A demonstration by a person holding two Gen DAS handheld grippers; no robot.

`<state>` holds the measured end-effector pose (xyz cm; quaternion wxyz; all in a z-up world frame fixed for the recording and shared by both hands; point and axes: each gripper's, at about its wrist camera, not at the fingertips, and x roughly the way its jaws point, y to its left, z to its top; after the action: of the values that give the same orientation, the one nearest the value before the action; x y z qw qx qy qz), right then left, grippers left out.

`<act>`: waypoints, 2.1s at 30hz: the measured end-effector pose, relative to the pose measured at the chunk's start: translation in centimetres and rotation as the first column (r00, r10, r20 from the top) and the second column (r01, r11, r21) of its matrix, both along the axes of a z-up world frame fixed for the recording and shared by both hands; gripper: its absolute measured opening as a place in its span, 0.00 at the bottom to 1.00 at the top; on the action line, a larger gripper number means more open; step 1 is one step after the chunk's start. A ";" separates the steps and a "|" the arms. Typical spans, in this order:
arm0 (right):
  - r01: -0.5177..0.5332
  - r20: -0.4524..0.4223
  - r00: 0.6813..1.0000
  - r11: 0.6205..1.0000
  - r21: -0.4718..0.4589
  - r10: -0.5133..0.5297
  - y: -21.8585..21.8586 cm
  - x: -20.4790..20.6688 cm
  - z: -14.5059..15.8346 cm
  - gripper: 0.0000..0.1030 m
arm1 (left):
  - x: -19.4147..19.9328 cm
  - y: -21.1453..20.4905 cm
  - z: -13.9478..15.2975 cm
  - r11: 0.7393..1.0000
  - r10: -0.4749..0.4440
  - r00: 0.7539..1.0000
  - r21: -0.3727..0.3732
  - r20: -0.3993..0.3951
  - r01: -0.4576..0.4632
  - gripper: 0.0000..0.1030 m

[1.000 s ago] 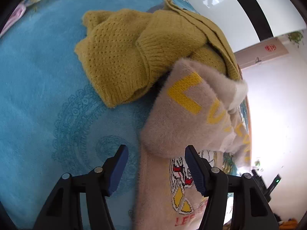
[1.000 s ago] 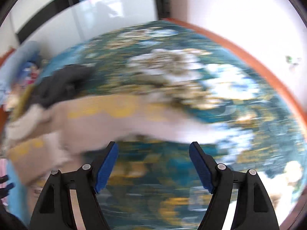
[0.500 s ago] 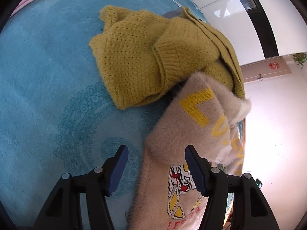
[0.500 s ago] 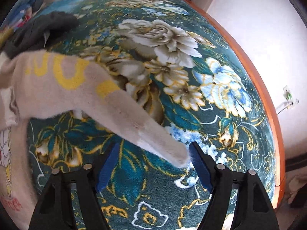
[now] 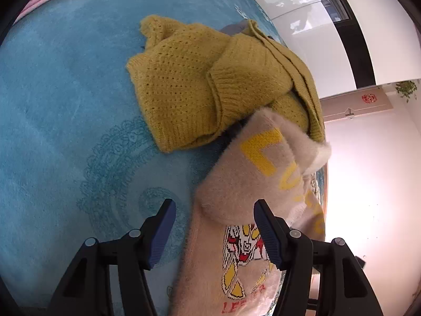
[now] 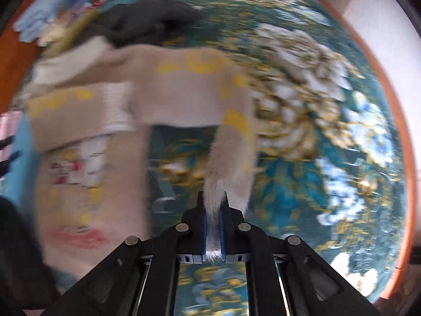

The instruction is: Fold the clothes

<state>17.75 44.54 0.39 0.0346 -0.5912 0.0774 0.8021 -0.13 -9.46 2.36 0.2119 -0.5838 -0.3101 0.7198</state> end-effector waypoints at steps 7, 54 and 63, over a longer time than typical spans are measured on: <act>-0.173 -0.187 0.974 0.958 -0.229 0.131 -9.0 -2.9 6.7 0.07 | 0.3 -2.3 0.7 0.996 0.046 0.999 0.079 0.001 -0.046 0.64; -0.012 -0.139 0.990 0.942 -0.335 -0.036 -12.6 -9.4 -2.9 0.55 | 1.0 9.0 3.0 0.920 -0.367 0.902 -0.234 -0.227 0.315 0.72; 0.055 -0.104 0.989 0.916 -0.397 -0.104 -10.2 -8.1 -5.3 0.59 | 0.8 9.4 2.3 0.910 -0.368 0.905 -0.285 -0.213 0.303 0.08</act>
<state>9.62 34.39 -4.91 -0.0568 -0.5320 0.2627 0.8030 0.70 -0.05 4.70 0.2987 -0.5499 -0.0822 0.7757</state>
